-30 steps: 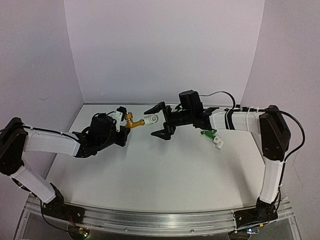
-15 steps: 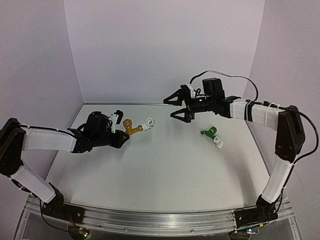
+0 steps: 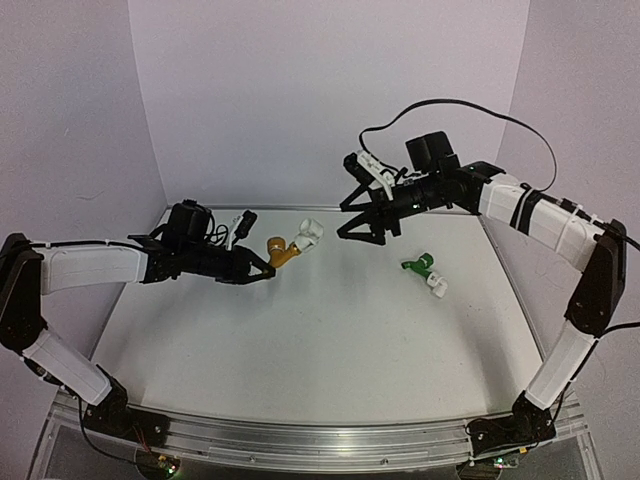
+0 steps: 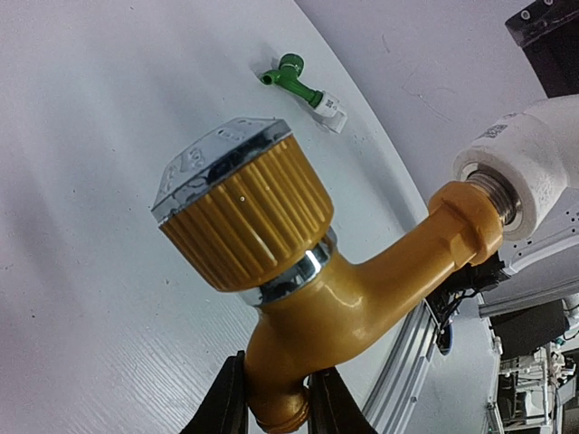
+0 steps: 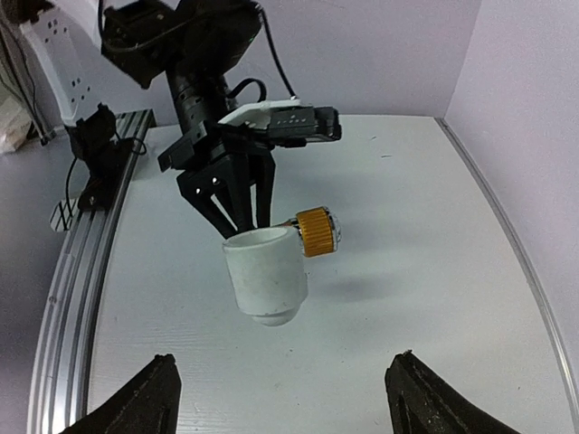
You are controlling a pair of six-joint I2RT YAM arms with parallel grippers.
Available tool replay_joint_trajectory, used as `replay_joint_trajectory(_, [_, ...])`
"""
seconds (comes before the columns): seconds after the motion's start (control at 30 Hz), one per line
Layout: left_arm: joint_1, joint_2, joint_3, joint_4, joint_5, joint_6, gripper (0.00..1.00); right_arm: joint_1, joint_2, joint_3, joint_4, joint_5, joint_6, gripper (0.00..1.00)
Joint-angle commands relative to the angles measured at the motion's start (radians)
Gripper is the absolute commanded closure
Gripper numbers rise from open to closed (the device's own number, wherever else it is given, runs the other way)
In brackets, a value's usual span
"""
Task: Install the water faucets
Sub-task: Screw the water faucet onto the adaptor.
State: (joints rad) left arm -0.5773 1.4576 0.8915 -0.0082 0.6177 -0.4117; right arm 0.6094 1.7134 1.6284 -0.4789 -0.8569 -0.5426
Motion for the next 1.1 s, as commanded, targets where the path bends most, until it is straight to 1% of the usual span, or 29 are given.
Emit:
replay_joint_trajectory(0.0, [0.004, -0.001, 0.058, -0.023, 0.067, 0.029, 1.00, 0.052, 0.053, 0.059, -0.053, 0.037, -0.101, 0.17])
replay_joint_trajectory(0.07, [0.003, 0.004, 0.061, -0.045, 0.060, 0.044, 1.00, 0.063, 0.068, 0.075, -0.055, 0.033, -0.086, 0.14])
replay_joint_trajectory(0.17, [0.003, 0.002, 0.057, -0.054, 0.054, 0.063, 1.00, 0.080, 0.094, 0.093, -0.059, 0.045, -0.067, 0.13])
replay_joint_trajectory(0.47, [0.003, -0.001, 0.058, -0.057, 0.028, 0.076, 1.00, 0.125, 0.167, 0.148, -0.061, 0.174, 0.000, 0.17])
replay_joint_trajectory(0.6, [0.003, 0.007, 0.063, -0.058, 0.015, 0.076, 1.00, 0.141, 0.176, 0.153, -0.061, 0.215, 0.023, 0.21])
replay_joint_trajectory(0.93, [0.003, 0.025, 0.078, -0.059, 0.014, 0.082, 1.00, 0.165, 0.183, 0.151, -0.061, 0.215, 0.057, 0.32])
replay_joint_trajectory(1.07, [0.003, 0.020, 0.076, -0.058, 0.023, 0.081, 1.00, 0.168, 0.192, 0.155, -0.061, 0.205, 0.063, 0.41])
